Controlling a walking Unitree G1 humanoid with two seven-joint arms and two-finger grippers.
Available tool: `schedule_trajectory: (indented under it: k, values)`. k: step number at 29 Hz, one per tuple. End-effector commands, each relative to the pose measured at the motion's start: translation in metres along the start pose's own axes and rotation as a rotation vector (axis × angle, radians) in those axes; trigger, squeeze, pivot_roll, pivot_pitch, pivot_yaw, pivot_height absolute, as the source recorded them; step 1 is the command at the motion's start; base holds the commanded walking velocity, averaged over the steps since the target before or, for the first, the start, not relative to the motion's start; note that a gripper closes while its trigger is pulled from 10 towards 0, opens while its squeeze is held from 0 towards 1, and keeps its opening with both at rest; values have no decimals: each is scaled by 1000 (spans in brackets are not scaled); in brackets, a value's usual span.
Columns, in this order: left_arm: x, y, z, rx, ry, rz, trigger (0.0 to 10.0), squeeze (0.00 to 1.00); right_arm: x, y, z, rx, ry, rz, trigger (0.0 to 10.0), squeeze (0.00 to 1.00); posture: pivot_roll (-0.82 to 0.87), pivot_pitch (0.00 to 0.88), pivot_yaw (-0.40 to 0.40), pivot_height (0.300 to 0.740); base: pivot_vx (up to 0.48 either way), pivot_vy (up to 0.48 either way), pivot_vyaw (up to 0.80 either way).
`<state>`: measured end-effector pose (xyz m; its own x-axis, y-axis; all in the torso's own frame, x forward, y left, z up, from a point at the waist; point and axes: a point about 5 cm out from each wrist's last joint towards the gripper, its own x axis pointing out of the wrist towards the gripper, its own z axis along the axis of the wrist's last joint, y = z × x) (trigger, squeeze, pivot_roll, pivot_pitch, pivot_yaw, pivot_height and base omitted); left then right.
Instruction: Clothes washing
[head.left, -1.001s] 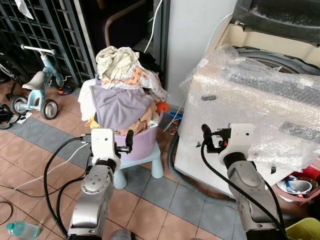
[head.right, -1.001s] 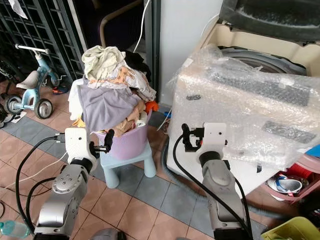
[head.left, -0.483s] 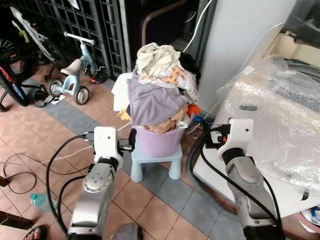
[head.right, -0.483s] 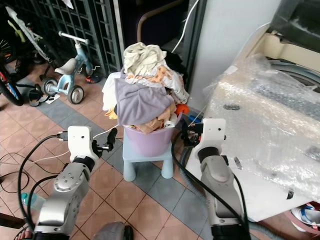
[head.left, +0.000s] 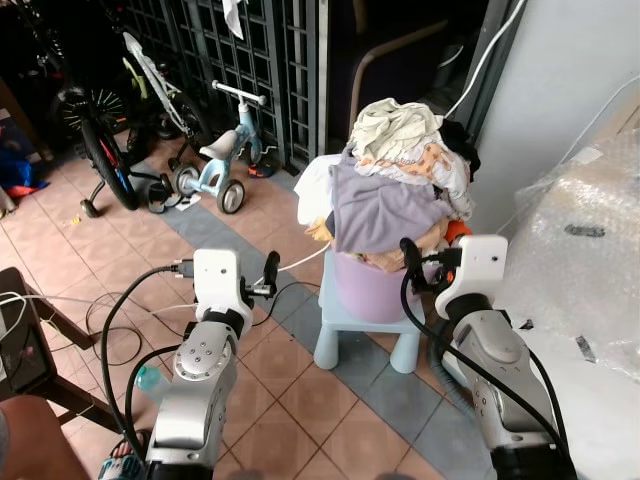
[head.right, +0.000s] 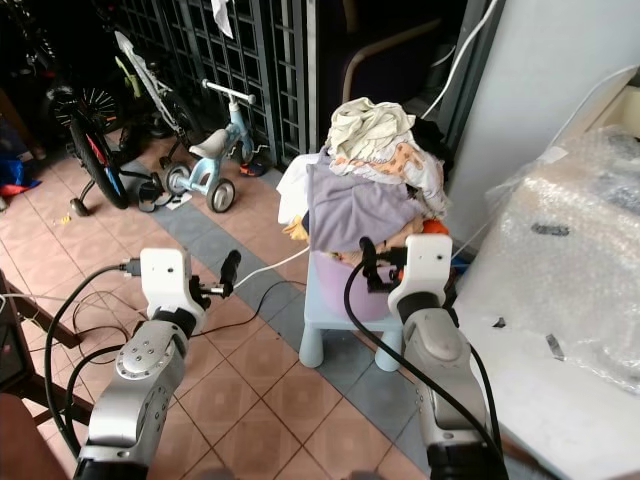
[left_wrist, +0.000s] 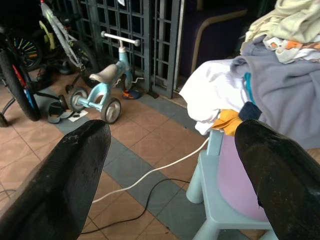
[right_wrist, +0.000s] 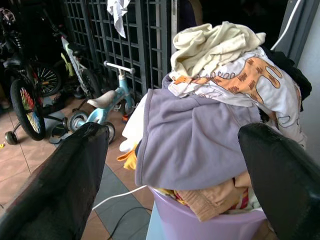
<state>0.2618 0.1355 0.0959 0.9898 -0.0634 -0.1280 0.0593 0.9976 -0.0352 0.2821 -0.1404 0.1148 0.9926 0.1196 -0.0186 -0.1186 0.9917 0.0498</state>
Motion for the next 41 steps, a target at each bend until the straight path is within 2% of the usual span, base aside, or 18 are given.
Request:
schedule_trajectory:
  k: [1, 6, 9, 12, 13, 15, 19, 28, 34, 40, 41]
  values:
    - [2, -8, 5, -6, -17, -21, 10000, 0, 1, -13, 1, -24, 3, -58, 10000, 0, -40, 0, 9, 740, 0, 0, 0]
    - [2, -8, 5, -5, -28, -28, 10000, 0, 1, -18, -4, -47, 32, -90, 10000, 0, -38, 0, 6, 740, 0, 0, 0]
    - [2, -7, 7, -11, -47, -34, 10000, 0, 2, -13, -5, -97, 25, -75, 10000, 0, -39, 0, 9, 740, 85, 0, 0]
    - [2, -7, 9, -18, -54, -43, 10000, 0, 4, -11, -4, -99, 18, -92, 10000, 0, -44, 0, 17, 740, 376, 0, 0]
    - [2, -8, 9, -16, -54, -52, 10000, 0, 4, -11, -3, -133, 14, -87, 10000, 0, -48, 0, 20, 740, 442, 0, 0]
    - [2, -8, 9, -13, -55, -61, 10000, 0, 4, -9, -5, -118, 45, -53, 10000, 0, -48, 0, 20, 740, 465, 0, 0]
    - [5, -10, 10, -14, -60, -70, 10000, 0, 0, -10, -4, -94, 16, -48, 10000, 0, -52, 0, 19, 740, 480, 0, 0]
    - [6, -8, 11, -22, -67, -60, 10000, 0, 8, -12, -3, -80, 18, -47, 10000, 0, -42, 0, 8, 740, 480, 0, 0]
    - [7, -9, 11, -26, -69, -57, 10000, 0, 13, -12, 2, -94, -3, -36, 10000, 0, -36, 0, 8, 740, 480, 0, -400]
    - [15, -8, 24, -4, -104, -47, 10000, 0, 24, -3, 18, -140, -63, 22, 10000, 0, -39, 0, 35, 740, 449, 0, 0]
    - [18, -10, 25, -1, -82, -35, 10000, 0, 27, -2, 24, -148, -81, 48, 10000, 0, -32, 0, 38, 740, 0, 0, 0]
